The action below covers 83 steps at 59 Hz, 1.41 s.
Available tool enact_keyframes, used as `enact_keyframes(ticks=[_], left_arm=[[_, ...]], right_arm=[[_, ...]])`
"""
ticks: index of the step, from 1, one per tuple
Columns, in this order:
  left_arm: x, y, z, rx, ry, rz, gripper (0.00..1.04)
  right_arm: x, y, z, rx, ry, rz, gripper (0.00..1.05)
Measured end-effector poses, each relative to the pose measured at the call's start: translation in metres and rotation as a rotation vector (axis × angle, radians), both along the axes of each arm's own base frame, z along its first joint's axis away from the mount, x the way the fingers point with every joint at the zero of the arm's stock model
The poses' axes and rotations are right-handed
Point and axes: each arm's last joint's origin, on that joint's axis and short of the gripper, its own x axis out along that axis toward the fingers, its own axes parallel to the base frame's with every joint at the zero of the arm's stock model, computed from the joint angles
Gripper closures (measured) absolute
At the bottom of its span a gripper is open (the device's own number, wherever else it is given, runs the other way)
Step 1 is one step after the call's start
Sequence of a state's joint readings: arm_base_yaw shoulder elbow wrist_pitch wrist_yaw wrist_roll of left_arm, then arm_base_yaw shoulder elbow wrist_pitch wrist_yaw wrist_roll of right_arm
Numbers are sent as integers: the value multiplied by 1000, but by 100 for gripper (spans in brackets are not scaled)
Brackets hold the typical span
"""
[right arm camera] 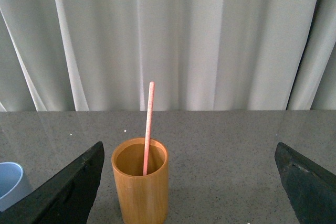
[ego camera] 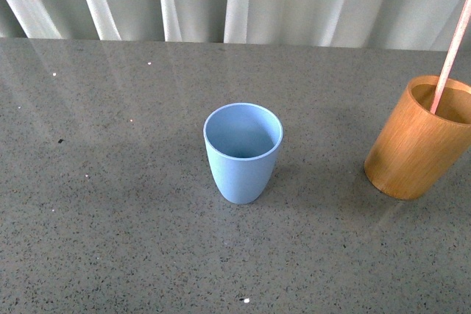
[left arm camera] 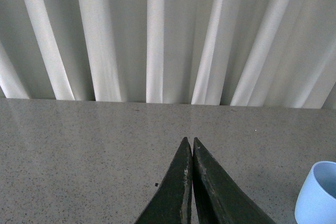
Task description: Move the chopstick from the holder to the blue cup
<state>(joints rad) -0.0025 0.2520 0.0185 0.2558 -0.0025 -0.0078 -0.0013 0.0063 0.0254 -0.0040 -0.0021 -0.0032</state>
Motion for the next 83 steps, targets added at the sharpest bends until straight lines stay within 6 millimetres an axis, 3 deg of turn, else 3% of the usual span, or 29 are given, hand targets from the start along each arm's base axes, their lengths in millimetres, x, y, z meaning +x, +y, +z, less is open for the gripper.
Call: enact_keyframes(ticks=[40, 57, 68, 74, 77, 83], left_arm=[[-16, 0, -3, 1, 7, 0, 101], [-17, 0, -3, 1, 6, 0, 49], [-17, 0, -3, 1, 6, 0, 6], [-17, 0, -3, 3, 6, 0, 7], [-17, 0, -3, 3, 6, 0, 7], [-17, 0, -3, 3, 5, -2, 7]], right_arm=[[0, 0, 0, 0, 0, 0, 10], [0, 0, 0, 0, 0, 0, 10], [0, 0, 0, 0, 0, 0, 10], [0, 0, 0, 5, 6, 4, 10], [2, -1, 0, 49, 141, 58, 10], [20, -8, 3, 97, 236, 130, 10]])
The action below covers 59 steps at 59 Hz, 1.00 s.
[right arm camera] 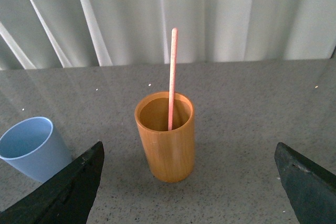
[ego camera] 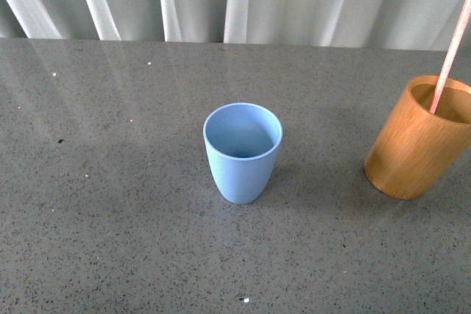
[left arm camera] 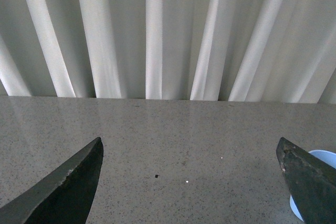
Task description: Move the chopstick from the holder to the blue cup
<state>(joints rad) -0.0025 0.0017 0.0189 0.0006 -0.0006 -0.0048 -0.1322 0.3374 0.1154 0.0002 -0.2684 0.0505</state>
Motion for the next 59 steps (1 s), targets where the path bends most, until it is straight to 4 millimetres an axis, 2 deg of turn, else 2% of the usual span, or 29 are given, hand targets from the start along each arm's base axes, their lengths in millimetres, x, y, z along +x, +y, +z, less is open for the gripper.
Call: enact_keyframes(ticks=[11, 17, 29, 42, 59], left_arm=[[0, 0, 0, 0, 0, 0, 7], [0, 0, 0, 0, 0, 0, 7], [0, 0, 0, 0, 0, 0, 7], [0, 0, 0, 0, 0, 0, 7], [0, 0, 0, 0, 0, 0, 7]], right_arm=[[44, -11, 9, 24, 27, 91, 10], [69, -9, -2, 40, 87, 159, 10], [104, -1, -14, 31, 118, 241, 10], [127, 2, -18, -54, 123, 182, 10], [140, 0, -20, -107, 107, 134, 10]])
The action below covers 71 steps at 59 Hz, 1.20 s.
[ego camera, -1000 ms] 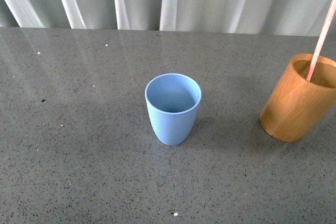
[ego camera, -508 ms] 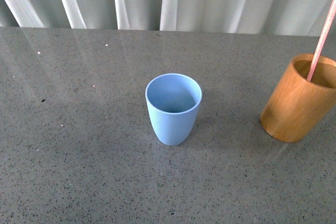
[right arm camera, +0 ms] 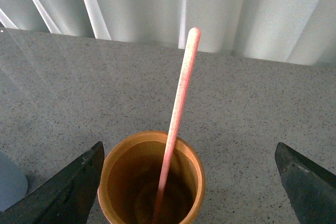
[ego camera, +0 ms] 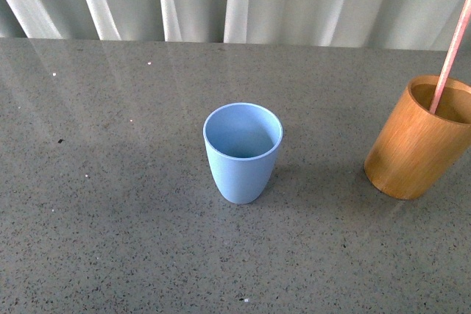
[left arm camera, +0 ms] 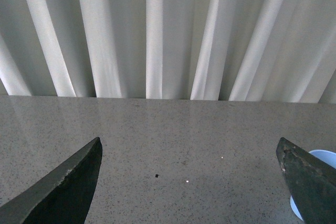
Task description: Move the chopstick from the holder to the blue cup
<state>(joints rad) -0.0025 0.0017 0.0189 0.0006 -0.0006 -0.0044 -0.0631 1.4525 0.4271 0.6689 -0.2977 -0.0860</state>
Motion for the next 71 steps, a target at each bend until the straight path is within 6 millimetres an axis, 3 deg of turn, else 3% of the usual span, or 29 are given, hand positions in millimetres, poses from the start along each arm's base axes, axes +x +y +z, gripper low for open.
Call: enact_keyframes(ticks=[31, 65, 71], left_arm=[[0, 0, 0, 0, 0, 0, 7], [0, 0, 0, 0, 0, 0, 7], [0, 0, 0, 0, 0, 0, 7]], right_arm=[[33, -4, -5, 5, 1, -31, 10], [72, 13, -22, 6, 16, -30, 10], [79, 18, -23, 11, 12, -8, 22]])
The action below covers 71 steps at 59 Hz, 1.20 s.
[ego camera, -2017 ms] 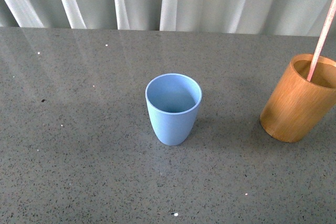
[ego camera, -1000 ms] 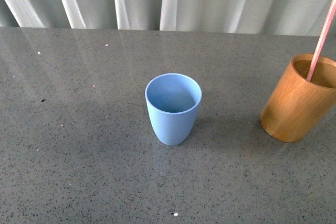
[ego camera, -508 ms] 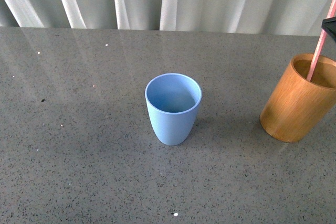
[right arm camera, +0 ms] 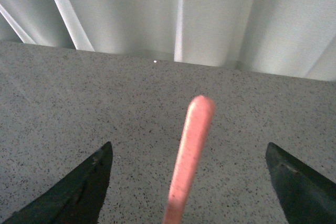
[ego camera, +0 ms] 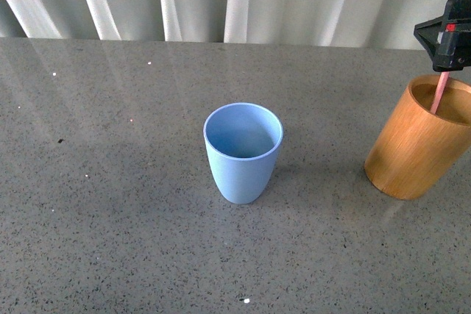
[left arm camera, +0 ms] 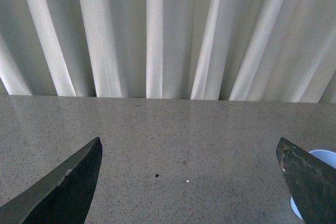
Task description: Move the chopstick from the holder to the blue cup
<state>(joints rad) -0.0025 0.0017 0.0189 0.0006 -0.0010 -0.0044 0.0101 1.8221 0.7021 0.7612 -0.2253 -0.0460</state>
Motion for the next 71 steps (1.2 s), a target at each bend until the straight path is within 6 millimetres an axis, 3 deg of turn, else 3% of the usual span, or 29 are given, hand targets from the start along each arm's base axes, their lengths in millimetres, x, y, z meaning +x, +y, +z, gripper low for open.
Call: enact_keyframes(ticks=[13, 25, 29, 42, 51, 54, 62, 71], left_arm=[[0, 0, 0, 0, 0, 0, 7], [0, 0, 0, 0, 0, 0, 7], [0, 0, 0, 0, 0, 0, 7], [0, 0, 0, 0, 0, 0, 7], [0, 0, 0, 0, 0, 0, 7], [0, 0, 0, 0, 0, 0, 7], [0, 0, 0, 0, 0, 0, 7], [0, 0, 0, 0, 0, 0, 7]], right_arm=[[10, 8, 0, 12, -10, 10, 56], [9, 11, 6, 35, -29, 5, 87], [3, 11, 13, 42, -46, 5, 102], [-17, 10, 44, 47, -117, 4, 102], [-29, 9, 76, 29, -184, 5, 102], [-33, 10, 94, 13, -225, 6, 102], [-40, 28, 166, 4, -387, 57, 102], [-53, 64, 209, 39, -463, 176, 102]])
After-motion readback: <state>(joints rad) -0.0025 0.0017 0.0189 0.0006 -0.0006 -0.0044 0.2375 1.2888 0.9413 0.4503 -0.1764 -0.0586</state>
